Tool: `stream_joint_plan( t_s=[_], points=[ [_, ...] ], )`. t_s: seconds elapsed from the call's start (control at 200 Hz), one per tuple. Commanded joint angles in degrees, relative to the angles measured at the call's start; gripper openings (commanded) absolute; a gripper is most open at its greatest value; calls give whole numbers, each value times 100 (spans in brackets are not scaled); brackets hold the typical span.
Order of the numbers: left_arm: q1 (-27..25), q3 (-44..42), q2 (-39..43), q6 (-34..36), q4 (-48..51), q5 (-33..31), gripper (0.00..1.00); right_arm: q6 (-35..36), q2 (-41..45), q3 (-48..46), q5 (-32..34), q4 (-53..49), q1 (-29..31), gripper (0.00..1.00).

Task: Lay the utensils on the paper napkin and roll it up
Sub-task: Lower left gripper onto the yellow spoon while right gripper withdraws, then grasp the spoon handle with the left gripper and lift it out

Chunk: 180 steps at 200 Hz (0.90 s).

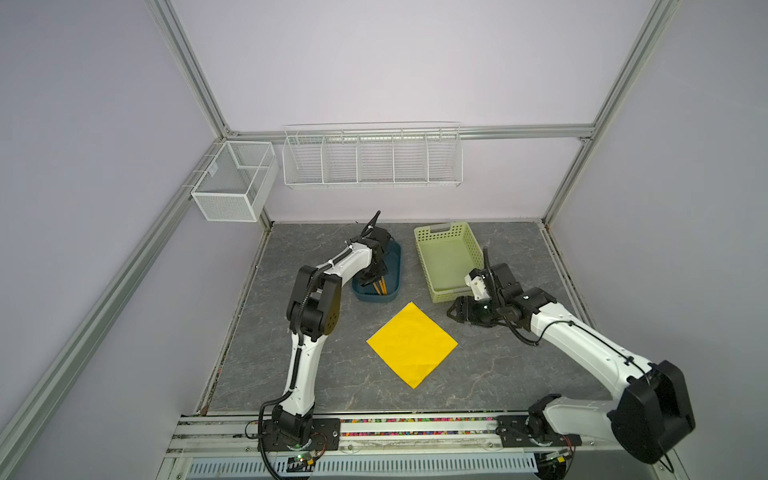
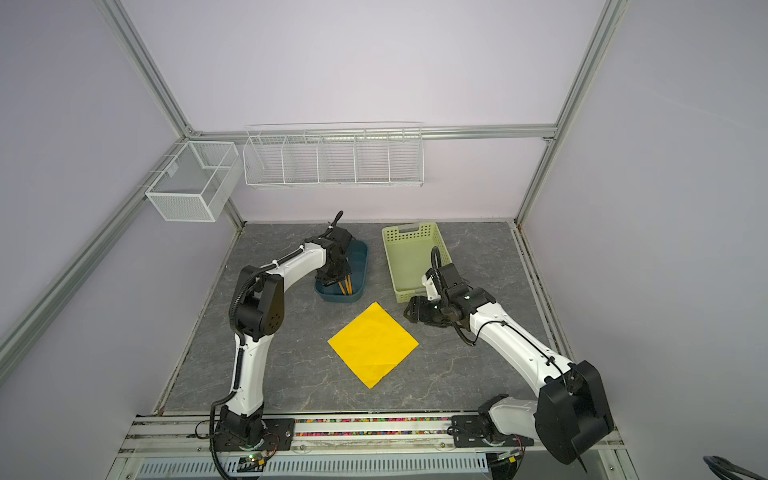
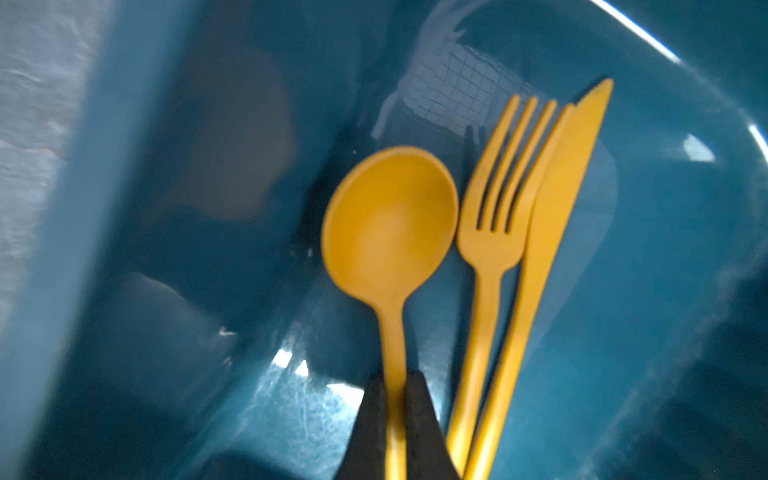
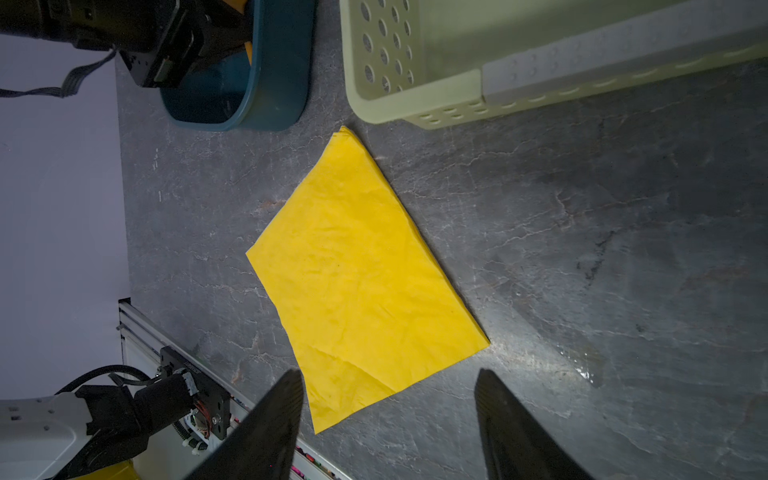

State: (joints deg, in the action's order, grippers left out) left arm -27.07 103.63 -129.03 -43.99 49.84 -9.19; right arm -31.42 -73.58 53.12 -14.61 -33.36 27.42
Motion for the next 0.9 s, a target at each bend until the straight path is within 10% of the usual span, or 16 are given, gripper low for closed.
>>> stream_joint_plan(
  t_s=[0.0,0.895],
  points=[
    [-35,227,409,324,402,-276,0,116,100,26,68,-213,-44,69],
    [-673,-2154,3527,1447,118,659,0,356,720,309,712,-896,-150,70]
  ],
)
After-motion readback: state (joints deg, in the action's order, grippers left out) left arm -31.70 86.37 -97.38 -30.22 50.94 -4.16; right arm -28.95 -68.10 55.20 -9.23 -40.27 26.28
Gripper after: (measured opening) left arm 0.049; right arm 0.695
